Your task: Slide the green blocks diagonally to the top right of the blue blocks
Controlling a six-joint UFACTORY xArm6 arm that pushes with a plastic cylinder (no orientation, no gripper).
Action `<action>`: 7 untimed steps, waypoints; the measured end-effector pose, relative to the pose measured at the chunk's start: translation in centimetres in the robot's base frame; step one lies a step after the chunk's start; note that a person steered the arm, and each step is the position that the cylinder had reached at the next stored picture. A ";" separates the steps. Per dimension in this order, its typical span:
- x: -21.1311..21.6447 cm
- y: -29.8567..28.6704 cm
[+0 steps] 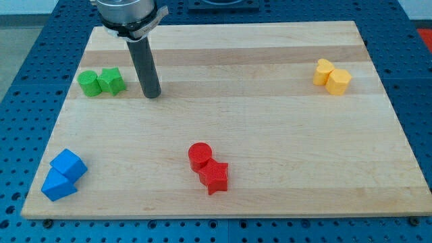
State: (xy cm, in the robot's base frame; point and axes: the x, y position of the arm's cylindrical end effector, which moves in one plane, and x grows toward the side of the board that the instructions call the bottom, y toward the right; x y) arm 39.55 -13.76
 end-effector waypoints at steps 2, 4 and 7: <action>1.3 -2.2; 3.1 -5.0; 3.1 -16.7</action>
State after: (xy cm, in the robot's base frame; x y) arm 42.61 -30.49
